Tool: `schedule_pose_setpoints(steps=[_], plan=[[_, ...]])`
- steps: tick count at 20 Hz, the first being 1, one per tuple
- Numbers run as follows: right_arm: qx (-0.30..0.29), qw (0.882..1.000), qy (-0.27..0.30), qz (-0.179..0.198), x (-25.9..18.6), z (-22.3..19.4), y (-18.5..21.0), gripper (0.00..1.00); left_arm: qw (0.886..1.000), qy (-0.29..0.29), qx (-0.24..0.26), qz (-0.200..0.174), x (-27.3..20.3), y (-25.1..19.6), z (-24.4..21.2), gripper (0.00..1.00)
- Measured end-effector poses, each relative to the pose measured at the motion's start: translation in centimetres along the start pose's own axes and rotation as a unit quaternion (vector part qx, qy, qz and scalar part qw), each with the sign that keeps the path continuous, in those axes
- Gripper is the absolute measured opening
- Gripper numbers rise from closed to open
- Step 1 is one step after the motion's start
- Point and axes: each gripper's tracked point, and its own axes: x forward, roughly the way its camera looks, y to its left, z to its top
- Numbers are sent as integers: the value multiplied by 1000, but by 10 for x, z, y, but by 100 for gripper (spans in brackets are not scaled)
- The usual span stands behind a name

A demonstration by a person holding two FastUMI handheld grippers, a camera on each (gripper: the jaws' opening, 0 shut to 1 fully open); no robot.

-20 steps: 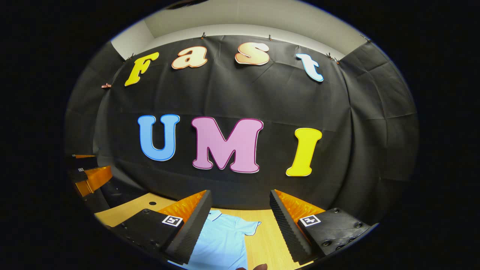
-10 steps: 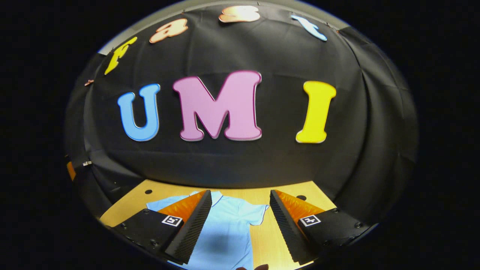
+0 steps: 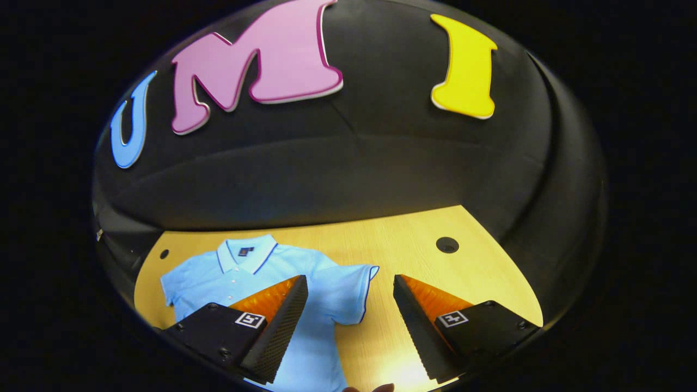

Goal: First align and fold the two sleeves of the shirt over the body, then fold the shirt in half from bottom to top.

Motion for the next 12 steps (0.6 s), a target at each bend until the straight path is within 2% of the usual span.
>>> schedule_pose_setpoints(steps=[7,12], plan=[[20,998,57,-28,83,-45,-15,98,999,38,0,17,2,-3,-21,99],[23,995,85,-39,109,-66,-21,98,998,52,4,22,0,-2,-32,98]])
